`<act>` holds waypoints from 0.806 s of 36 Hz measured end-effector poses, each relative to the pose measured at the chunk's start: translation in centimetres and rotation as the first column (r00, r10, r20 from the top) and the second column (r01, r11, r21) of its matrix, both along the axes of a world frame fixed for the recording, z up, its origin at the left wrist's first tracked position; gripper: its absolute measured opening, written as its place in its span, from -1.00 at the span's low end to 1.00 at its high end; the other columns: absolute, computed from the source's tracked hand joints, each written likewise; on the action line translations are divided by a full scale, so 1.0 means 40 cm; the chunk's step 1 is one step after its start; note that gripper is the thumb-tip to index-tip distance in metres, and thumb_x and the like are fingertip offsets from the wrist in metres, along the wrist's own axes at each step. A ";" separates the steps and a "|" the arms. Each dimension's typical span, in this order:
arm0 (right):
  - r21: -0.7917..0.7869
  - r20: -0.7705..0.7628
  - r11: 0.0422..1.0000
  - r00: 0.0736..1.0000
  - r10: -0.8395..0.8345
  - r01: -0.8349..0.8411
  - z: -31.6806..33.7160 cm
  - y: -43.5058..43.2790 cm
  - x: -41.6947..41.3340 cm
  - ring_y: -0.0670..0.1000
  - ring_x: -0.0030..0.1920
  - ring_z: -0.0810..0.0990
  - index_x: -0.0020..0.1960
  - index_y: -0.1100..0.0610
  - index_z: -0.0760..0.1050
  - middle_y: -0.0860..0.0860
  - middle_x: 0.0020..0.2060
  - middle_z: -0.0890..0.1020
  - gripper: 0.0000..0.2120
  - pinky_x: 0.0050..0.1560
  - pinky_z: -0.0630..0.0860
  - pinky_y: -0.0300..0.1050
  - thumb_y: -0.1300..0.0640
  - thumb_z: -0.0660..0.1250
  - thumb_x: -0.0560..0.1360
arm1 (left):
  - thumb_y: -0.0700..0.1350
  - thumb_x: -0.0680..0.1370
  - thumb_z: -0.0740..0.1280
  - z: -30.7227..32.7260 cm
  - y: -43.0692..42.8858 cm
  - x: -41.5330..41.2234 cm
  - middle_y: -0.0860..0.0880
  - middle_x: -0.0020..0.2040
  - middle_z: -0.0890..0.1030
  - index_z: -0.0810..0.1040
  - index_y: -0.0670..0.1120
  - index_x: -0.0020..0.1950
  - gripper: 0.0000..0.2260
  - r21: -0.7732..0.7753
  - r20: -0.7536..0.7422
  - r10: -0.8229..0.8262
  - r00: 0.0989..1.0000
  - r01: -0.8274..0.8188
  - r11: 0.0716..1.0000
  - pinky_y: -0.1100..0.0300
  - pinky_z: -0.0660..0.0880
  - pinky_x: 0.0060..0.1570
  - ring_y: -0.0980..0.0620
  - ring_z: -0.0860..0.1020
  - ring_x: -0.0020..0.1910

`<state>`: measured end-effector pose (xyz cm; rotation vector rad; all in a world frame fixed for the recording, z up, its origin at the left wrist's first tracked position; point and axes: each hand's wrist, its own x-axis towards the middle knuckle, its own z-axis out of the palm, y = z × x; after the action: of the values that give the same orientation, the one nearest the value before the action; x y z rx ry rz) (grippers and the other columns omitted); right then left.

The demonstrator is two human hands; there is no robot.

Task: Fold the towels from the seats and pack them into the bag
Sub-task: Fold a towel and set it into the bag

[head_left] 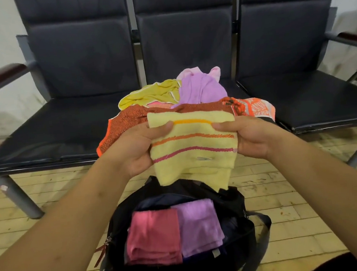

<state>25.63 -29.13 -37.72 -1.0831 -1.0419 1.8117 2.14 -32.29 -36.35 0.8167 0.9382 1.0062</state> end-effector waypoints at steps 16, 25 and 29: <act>0.385 0.067 0.875 0.937 -0.343 0.293 -0.013 0.021 -0.012 0.20 0.09 0.70 0.15 0.15 0.64 0.13 0.06 0.72 -0.70 0.15 0.60 0.24 0.14 0.55 0.44 | -0.16 0.51 0.43 -0.016 0.000 -0.021 -0.07 0.12 0.70 0.64 -0.05 0.18 -0.76 0.386 -0.237 0.252 0.938 -0.148 0.911 -0.17 0.52 0.24 -0.10 0.65 0.15; 0.176 -0.155 0.931 0.943 -0.295 0.320 -0.026 -0.003 -0.024 0.21 0.11 0.70 0.26 0.15 0.54 0.15 0.12 0.70 -0.69 0.10 0.62 0.26 0.12 0.42 0.54 | -0.08 0.65 0.29 -0.053 -0.001 0.003 0.06 0.13 0.68 0.57 0.11 0.23 -0.81 0.557 -0.245 0.380 0.892 -0.192 0.808 -0.05 0.60 0.14 0.04 0.65 0.13; 0.036 -0.083 0.974 0.972 -0.222 0.225 -0.121 0.007 -0.023 0.16 0.11 0.70 0.34 0.12 0.53 0.12 0.14 0.70 -0.65 0.10 0.64 0.14 0.07 0.36 0.57 | -0.11 0.66 0.27 -0.139 0.028 0.003 0.06 0.21 0.65 0.51 0.10 0.32 -0.75 0.465 -0.334 0.253 0.908 -0.075 0.882 -0.01 0.53 0.24 0.04 0.62 0.20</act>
<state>24.71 -28.85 -42.57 -1.0487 -0.8731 1.6293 2.28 -31.18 -41.93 1.3752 1.1480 1.2628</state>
